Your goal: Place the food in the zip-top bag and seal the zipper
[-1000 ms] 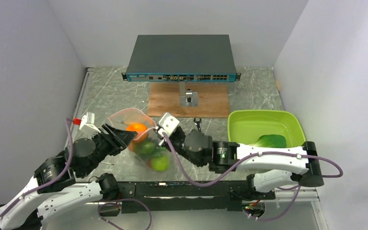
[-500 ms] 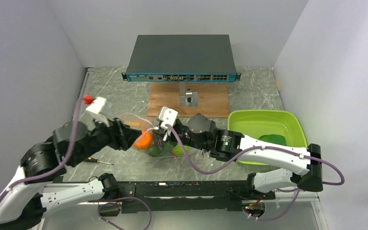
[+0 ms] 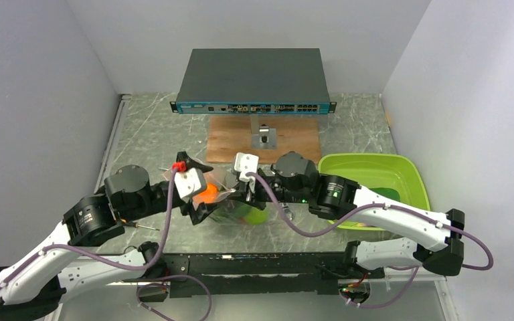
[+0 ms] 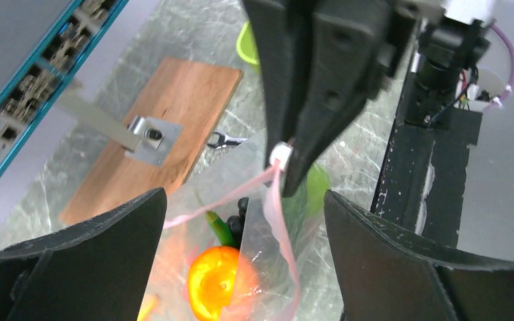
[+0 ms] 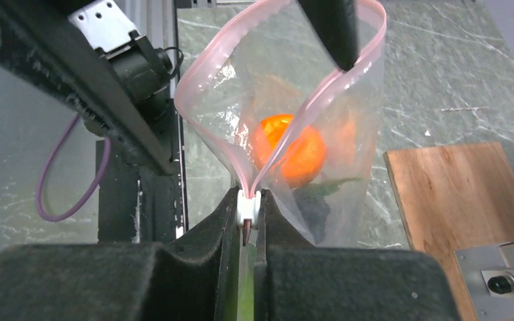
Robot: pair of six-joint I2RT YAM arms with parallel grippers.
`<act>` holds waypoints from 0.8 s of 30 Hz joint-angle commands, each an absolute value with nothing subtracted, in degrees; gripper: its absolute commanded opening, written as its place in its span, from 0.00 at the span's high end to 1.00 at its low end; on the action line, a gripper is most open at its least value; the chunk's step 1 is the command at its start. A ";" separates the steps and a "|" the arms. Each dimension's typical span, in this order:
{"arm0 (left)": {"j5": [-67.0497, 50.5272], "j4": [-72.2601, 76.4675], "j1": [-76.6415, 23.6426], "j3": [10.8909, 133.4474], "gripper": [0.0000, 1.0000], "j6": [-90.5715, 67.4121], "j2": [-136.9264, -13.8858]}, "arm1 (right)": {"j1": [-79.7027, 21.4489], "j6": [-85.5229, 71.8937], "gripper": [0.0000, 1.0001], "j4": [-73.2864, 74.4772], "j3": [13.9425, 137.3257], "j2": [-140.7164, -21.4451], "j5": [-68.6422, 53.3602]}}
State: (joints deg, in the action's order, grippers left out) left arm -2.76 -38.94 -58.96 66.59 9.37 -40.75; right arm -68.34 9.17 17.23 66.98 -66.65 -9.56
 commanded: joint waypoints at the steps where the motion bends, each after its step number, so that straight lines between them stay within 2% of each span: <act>1: -14.14 -33.11 -59.15 62.93 0.07 21.47 -40.19 | -66.30 8.35 1.00 18.86 71.08 -64.66 -16.34; 5: -14.44 -32.06 -59.17 60.16 0.11 23.18 -41.65 | -65.10 9.02 1.00 21.06 72.56 -65.36 -19.59; 7: -12.74 -32.28 -59.15 60.21 0.17 23.62 -42.99 | -64.82 9.55 1.00 21.87 72.93 -65.79 -20.30; 10: -7.73 -33.60 -59.11 61.38 0.39 23.16 -44.85 | -64.13 10.33 1.00 23.10 73.35 -65.81 -21.57; 14: -1.23 -34.11 -59.15 61.73 0.76 20.87 -44.91 | -63.51 9.99 1.00 23.46 72.69 -64.77 -23.00; 18: -0.18 -33.16 -59.20 60.47 0.90 17.05 -43.34 | -63.41 7.90 0.98 20.72 70.33 -63.45 -22.24; 20: 1.58 -31.75 -59.15 59.45 0.99 13.99 -42.10 | -63.44 4.03 0.78 16.87 67.24 -62.22 -19.85; 22: 1.74 -30.19 -59.15 58.01 1.00 11.34 -40.50 | -63.46 1.13 0.51 13.24 63.97 -61.04 -18.68; 24: 1.22 -27.91 -59.17 56.15 1.00 8.85 -38.61 | -63.46 -1.85 0.43 10.12 61.12 -60.27 -17.56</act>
State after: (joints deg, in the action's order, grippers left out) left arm -1.17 -33.54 -59.27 58.59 15.46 -42.02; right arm -63.40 4.67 18.52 65.54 -62.96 -19.51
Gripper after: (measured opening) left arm 0.014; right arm 0.504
